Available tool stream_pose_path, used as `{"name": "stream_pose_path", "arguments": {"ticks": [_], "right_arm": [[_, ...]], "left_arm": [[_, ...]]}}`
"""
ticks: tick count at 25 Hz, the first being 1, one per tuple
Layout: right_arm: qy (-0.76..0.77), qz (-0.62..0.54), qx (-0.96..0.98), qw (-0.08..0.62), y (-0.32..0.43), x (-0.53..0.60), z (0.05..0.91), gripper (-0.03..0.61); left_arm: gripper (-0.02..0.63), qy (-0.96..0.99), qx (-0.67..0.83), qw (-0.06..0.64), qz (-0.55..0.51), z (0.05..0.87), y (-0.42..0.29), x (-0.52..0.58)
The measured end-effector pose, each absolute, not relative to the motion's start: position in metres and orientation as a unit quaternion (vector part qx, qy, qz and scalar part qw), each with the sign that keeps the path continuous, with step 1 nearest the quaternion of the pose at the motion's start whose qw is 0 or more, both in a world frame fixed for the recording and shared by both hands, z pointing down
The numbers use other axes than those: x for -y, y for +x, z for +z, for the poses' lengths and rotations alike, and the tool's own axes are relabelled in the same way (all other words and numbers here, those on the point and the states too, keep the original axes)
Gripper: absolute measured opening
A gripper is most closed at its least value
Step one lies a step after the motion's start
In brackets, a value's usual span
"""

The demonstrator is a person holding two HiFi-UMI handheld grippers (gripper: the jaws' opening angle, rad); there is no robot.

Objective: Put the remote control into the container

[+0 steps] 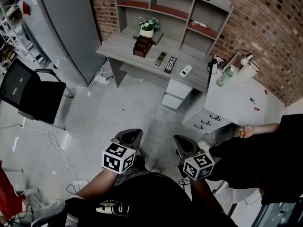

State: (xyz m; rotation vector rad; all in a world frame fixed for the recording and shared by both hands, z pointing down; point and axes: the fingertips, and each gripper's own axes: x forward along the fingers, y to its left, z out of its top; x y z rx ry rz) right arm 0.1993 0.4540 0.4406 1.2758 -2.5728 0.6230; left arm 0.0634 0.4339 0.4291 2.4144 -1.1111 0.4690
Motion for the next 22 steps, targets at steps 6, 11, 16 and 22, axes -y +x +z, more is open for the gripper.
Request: {"name": "stream_pose_path", "arguments": {"ticks": [6, 11, 16, 22], "right_arm": [[0.428, 0.220, 0.870, 0.110, 0.184, -0.424, 0.446, 0.008], [0.421, 0.242, 0.866, 0.122, 0.169, -0.396, 0.462, 0.008], [0.415, 0.255, 0.863, 0.136, 0.152, -0.362, 0.472, 0.008], [0.406, 0.261, 0.862, 0.152, 0.129, -0.322, 0.481, 0.008]], "left_arm": [[0.006, 0.864, 0.410, 0.232, 0.178, 0.438, 0.040, -0.405], [0.006, 0.854, 0.418, 0.248, 0.185, 0.449, 0.020, -0.377], [0.006, 0.845, 0.427, 0.255, 0.198, 0.462, -0.005, -0.343], [0.006, 0.848, 0.418, 0.235, 0.228, 0.472, -0.021, -0.308]]}}
